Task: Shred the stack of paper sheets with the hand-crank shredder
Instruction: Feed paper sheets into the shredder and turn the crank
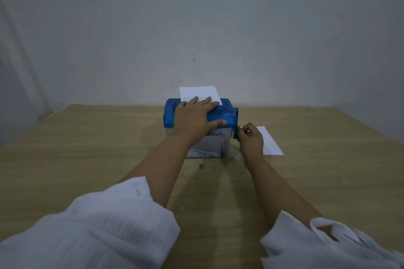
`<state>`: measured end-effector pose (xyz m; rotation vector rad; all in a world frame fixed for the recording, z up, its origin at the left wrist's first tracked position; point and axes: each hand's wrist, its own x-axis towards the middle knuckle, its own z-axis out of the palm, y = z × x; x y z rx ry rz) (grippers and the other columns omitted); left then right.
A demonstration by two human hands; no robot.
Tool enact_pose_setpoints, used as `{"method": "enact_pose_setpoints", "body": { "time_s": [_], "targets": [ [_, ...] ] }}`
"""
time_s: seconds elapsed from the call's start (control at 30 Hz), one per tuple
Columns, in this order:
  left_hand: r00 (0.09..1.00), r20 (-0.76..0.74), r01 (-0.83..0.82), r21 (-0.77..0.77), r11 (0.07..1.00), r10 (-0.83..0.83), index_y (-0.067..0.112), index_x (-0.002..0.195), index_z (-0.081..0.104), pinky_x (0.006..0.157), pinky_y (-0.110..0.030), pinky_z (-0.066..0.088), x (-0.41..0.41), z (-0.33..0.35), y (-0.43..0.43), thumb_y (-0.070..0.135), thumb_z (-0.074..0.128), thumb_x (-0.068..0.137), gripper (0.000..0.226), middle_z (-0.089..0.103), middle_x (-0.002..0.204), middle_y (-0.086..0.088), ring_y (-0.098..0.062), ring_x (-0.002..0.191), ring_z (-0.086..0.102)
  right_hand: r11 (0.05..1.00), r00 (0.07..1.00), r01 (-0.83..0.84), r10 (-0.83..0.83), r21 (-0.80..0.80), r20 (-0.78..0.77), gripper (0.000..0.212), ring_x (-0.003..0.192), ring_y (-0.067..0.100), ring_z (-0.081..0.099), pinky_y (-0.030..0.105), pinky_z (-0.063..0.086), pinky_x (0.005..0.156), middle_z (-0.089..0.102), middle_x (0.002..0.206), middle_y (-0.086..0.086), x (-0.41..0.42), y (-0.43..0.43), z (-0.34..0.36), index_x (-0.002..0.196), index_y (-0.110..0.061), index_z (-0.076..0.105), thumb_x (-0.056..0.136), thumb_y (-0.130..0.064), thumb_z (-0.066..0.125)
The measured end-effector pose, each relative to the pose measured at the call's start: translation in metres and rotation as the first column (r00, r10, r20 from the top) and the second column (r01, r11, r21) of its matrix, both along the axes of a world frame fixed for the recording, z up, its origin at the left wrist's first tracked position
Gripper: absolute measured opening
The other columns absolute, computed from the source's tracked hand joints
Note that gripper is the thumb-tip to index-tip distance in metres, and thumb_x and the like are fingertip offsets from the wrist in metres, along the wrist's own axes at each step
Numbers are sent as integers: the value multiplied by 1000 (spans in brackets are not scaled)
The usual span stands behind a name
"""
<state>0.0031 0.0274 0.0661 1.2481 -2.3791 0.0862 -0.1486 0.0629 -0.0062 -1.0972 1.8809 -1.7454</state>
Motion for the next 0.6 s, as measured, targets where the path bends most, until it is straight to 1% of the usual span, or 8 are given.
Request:
{"method": "enact_pose_setpoints", "body": {
  "time_s": [0.07, 0.1, 0.17, 0.27, 0.37, 0.43, 0.5, 0.6],
  "targets": [
    [1000, 4, -5, 4, 1000, 5, 36, 142, 35, 112, -40, 18, 0, 1, -1, 67, 44, 85, 66, 27, 153, 11, -18, 143, 22, 996, 998, 1, 6, -95, 65, 34, 56, 12, 36, 15, 30, 49, 42, 60, 3, 4, 7, -2, 63, -14, 38, 91, -15, 58],
    [1000, 5, -4, 9, 1000, 4, 37, 142, 35, 112, -40, 17, 0, 1, 0, 67, 44, 84, 66, 27, 153, 11, -18, 143, 21, 992, 996, 7, 5, -125, 92, 34, 56, 12, 36, 14, 30, 48, 41, 60, 3, 6, 10, -3, 63, -14, 38, 91, -17, 59],
    [1000, 5, 2, 25, 1000, -2, 37, 142, 35, 112, -40, 17, 0, 1, 1, 67, 45, 84, 66, 27, 153, 12, -18, 143, 21, 981, 991, 36, -10, -192, 134, 35, 58, 12, 36, 16, 31, 51, 40, 61, 3, 10, 16, -2, 64, -14, 39, 92, -22, 59],
    [1000, 0, 3, 27, 1000, -3, 36, 142, 35, 112, -40, 16, -1, 3, 0, 66, 45, 85, 65, 27, 153, 12, -18, 143, 21, 954, 977, 103, -44, -283, 207, 35, 60, 11, 40, 18, 36, 56, 42, 63, 0, 15, 20, 10, 65, -15, 39, 94, -24, 56],
    [1000, 0, 1, 17, 1000, -1, 36, 142, 36, 112, -40, 17, -3, 2, 0, 66, 45, 85, 64, 28, 153, 12, -18, 143, 22, 943, 960, 136, -49, -302, 277, 27, 68, 11, 48, 19, 41, 64, 51, 71, -2, 21, 26, 11, 71, -15, 47, 95, -25, 52],
    [1000, -2, 10, 14, 1000, -10, 36, 142, 37, 111, -40, 17, -3, 2, -2, 66, 45, 85, 64, 28, 153, 12, -18, 142, 22, 935, 955, 147, -49, -323, 293, 21, 74, 12, 51, 22, 43, 69, 55, 77, -1, 24, 28, 10, 75, -17, 51, 95, -22, 52],
    [1000, 1, 22, 13, 1000, -22, 36, 141, 37, 111, -40, 18, -3, 2, -4, 65, 45, 85, 64, 29, 153, 12, -18, 142, 23, 912, 956, 147, -32, -383, 291, 14, 75, 12, 51, 24, 44, 71, 56, 81, 0, 26, 29, 17, 81, -21, 53, 93, -15, 53],
    [1000, -1, 19, 6, 1000, -19, 34, 142, 37, 111, -39, 19, -3, 3, -6, 64, 46, 86, 64, 30, 152, 11, -19, 142, 24, 884, 971, 109, 2, -455, 237, 11, 75, 8, 52, 17, 44, 69, 57, 85, -1, 25, 27, 28, 90, -19, 55, 93, -9, 53]
  ]
}}
